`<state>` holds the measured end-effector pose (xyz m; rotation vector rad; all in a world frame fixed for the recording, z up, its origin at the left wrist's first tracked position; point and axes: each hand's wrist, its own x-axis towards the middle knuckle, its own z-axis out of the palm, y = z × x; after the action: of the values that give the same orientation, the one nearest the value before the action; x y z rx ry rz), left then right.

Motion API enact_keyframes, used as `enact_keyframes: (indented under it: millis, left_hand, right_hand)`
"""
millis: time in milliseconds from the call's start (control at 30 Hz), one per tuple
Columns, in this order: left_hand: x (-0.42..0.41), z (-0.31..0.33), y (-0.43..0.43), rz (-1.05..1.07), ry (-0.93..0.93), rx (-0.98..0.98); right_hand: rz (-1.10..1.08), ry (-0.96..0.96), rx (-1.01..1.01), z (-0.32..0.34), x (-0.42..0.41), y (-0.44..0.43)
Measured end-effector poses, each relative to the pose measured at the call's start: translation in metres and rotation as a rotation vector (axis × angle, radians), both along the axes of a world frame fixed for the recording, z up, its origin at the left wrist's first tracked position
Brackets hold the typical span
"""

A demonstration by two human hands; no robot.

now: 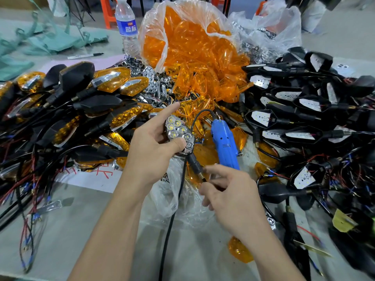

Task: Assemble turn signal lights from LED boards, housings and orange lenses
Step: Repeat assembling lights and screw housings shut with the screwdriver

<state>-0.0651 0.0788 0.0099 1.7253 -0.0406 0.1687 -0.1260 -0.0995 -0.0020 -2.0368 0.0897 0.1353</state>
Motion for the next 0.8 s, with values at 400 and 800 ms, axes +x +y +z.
enact_keyframes:
  millis: [400, 800]
  left_hand:
    - [0.0004, 0.0080, -0.0012, -0.036, 0.005, 0.030]
    - [0.0013, 0.0028, -0.0018, 0.002, -0.010, 0.012]
  right_hand:
    - [-0.180, -0.141, -0.071, -0.0023, -0.0011, 0.0058]
    - [-0.193, -0.285, -0.032, 0.0019, -0.0048, 0.0077]
